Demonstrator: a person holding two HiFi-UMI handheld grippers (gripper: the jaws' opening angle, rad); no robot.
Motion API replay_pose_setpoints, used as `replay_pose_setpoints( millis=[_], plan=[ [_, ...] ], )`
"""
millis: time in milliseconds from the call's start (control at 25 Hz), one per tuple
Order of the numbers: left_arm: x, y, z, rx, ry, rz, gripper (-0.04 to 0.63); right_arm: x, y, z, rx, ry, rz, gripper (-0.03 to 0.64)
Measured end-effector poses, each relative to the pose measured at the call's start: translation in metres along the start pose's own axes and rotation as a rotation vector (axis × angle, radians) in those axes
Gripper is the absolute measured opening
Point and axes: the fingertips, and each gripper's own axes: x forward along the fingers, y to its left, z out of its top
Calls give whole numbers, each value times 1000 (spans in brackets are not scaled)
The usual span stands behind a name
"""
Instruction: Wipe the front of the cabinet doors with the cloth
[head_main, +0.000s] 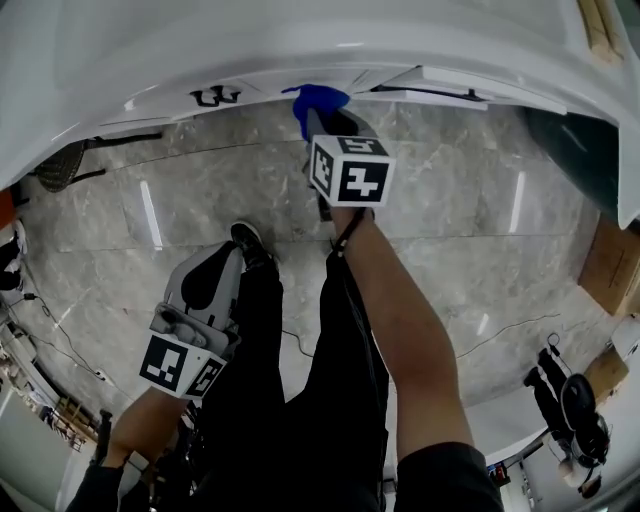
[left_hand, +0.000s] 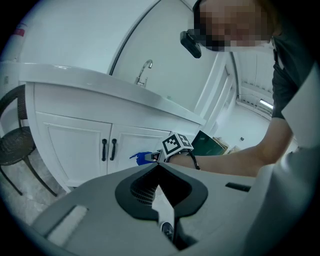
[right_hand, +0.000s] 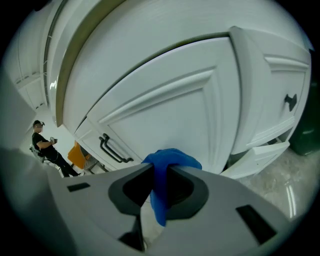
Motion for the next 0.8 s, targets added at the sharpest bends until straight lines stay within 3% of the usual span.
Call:
replay_pose_setpoints(
  millis=[200, 360, 600, 800],
  plan=[
    [-29, 35, -1, -20, -17, 39, -2, 38, 68, 1, -56, 9, 72, 58],
    [-47, 57, -6, -28, -13, 57, -2, 60, 95, 2, -47, 15, 88, 57],
    [-53, 80, -21, -58, -5, 107, -2, 83, 99, 1, -76, 43, 93, 57],
    [-32, 64, -21, -63, -2, 91, -2, 77, 77, 5, -85, 42, 102, 58]
  ],
)
